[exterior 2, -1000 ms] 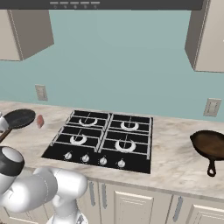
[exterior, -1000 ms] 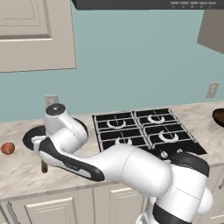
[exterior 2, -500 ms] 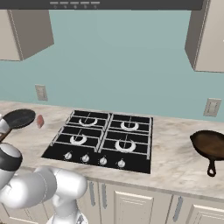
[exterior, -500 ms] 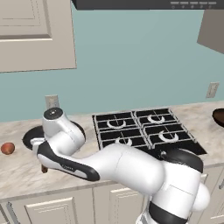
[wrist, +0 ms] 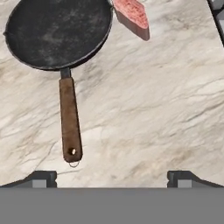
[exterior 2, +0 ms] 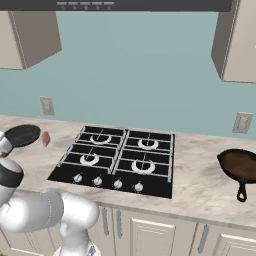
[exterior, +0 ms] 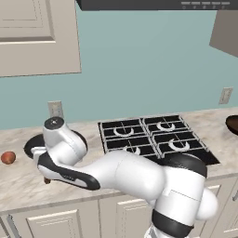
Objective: Place both pans onto different burners. Then place the onion and the steak on different pans.
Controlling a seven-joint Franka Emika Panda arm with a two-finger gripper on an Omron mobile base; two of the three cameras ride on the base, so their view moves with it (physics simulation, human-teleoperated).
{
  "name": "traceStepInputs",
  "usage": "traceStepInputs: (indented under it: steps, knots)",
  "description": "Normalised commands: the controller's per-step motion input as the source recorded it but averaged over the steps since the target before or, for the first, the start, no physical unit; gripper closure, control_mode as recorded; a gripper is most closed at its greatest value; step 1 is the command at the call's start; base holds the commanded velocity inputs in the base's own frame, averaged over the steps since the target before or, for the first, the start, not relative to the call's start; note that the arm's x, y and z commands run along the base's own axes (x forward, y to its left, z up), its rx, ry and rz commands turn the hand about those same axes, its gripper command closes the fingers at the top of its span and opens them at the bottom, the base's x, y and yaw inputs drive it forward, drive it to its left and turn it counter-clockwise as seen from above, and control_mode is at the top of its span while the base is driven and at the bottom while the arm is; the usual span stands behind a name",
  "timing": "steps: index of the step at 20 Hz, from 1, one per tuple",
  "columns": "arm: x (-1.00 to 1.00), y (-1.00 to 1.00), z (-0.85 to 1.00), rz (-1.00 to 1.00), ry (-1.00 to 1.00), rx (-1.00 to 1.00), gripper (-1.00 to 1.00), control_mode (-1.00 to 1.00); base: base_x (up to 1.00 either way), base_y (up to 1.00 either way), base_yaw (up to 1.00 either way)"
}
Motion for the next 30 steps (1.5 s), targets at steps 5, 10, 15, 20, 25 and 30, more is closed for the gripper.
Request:
traceStepInputs:
  steps: [5, 10, 15, 20, 25, 30]
  knots:
    - [0.16, 0.12, -0.13, -0.03, 0.00, 0.00, -1.00, -1.00, 0.00, 0.00, 0.00]
    - [0.18, 0.15, -0.15, -0.03, 0.00, 0.00, -1.00, -1.00, 0.00, 0.00, 0.00]
    - [0.20, 0.17, -0.13, -0.03, 0.00, 0.00, -1.00, -1.00, 0.00, 0.00, 0.00]
    - [0.20, 0.18, -0.09, -0.03, -0.01, 0.00, -1.00, -1.00, 0.00, 0.00, 0.00]
    - [0.19, 0.13, -0.08, -0.03, -0.01, 0.00, -1.00, -1.00, 0.00, 0.00, 0.00]
    - [0.20, 0.08, -0.07, -0.01, 0.00, 0.00, -1.00, -1.00, 0.00, 0.00, 0.00]
